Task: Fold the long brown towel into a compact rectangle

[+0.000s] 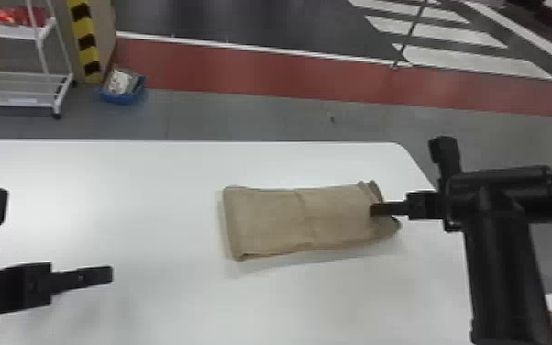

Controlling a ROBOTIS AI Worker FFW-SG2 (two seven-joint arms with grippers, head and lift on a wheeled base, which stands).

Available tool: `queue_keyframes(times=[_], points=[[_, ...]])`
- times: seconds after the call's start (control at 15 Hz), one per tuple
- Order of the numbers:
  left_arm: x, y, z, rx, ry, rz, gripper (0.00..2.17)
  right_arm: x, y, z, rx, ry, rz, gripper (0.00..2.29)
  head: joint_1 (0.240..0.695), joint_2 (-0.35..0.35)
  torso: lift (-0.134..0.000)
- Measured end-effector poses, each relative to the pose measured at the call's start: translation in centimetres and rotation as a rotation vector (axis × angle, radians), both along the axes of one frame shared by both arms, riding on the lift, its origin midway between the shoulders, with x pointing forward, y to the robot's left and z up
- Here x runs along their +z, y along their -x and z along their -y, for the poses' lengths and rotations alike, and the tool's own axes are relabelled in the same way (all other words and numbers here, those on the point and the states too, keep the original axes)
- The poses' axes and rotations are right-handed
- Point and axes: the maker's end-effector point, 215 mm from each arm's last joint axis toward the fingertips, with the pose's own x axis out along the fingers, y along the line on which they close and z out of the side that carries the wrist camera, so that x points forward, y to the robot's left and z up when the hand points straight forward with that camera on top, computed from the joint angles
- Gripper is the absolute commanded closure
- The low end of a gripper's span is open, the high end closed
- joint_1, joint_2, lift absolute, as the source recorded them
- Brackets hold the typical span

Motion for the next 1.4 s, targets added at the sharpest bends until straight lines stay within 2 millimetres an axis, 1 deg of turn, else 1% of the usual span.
queue_keyframes(times=[0.07, 0.13, 0.4, 0.6, 0.73, 0.8, 0.93, 1.07, 1.2, 1.33, 1.4], points=[[0.0, 0.1, 0.0, 0.0, 0.0, 0.0, 0.15, 0.1, 0.0, -0.1, -0.004, -0.015, 0.004, 0.95, 0.695, -0.249, -0.124], [-0.1, 0.1, 0.0, 0.0, 0.0, -0.002, 0.15, 0.2, 0.0, -0.2, -0.005, -0.021, 0.006, 1.0, 0.695, -0.248, -0.124], [-0.2, 0.3, 0.0, 0.001, 0.0, -0.005, 0.15, 0.5, 0.0, -0.3, -0.007, -0.041, 0.019, 1.0, 0.695, -0.247, -0.124], [-0.2, 0.3, -0.1, 0.001, 0.001, -0.005, 0.15, 1.3, -0.2, -0.5, -0.007, -0.059, 0.047, 1.0, 0.695, -0.245, -0.124], [-0.2, 0.3, -0.1, 0.002, 0.002, -0.004, 0.15, 2.2, -0.4, -0.6, -0.003, -0.073, 0.071, 1.0, 0.695, -0.242, -0.124], [-0.2, 0.3, -0.1, 0.002, 0.003, -0.005, 0.15, 3.0, -0.6, -0.6, -0.004, -0.085, 0.09, 1.0, 0.695, -0.242, -0.124], [-0.1, 0.3, -0.1, 0.004, 0.004, -0.005, 0.15, 4.2, -0.8, 0.1, -0.016, -0.089, 0.115, 1.0, 0.695, -0.245, -0.124], [0.0, 0.2, -0.2, 0.005, 0.004, -0.002, 0.15, 3.8, -0.6, 0.6, -0.014, -0.059, 0.11, 1.0, 0.695, -0.253, -0.124], [0.1, 0.0, -0.2, 0.004, 0.003, 0.002, 0.15, 3.6, -0.7, 0.6, -0.013, -0.053, 0.109, 1.0, 0.695, -0.254, -0.124], [0.2, -0.2, -0.2, 0.004, 0.004, 0.005, 0.15, 3.2, -0.5, -0.4, 0.012, -0.046, 0.099, 1.0, 0.695, -0.247, -0.124], [0.3, -0.2, -0.2, 0.005, 0.005, 0.006, 0.15, 4.1, -0.5, -0.9, 0.007, -0.077, 0.117, 1.0, 0.695, -0.242, -0.124]])
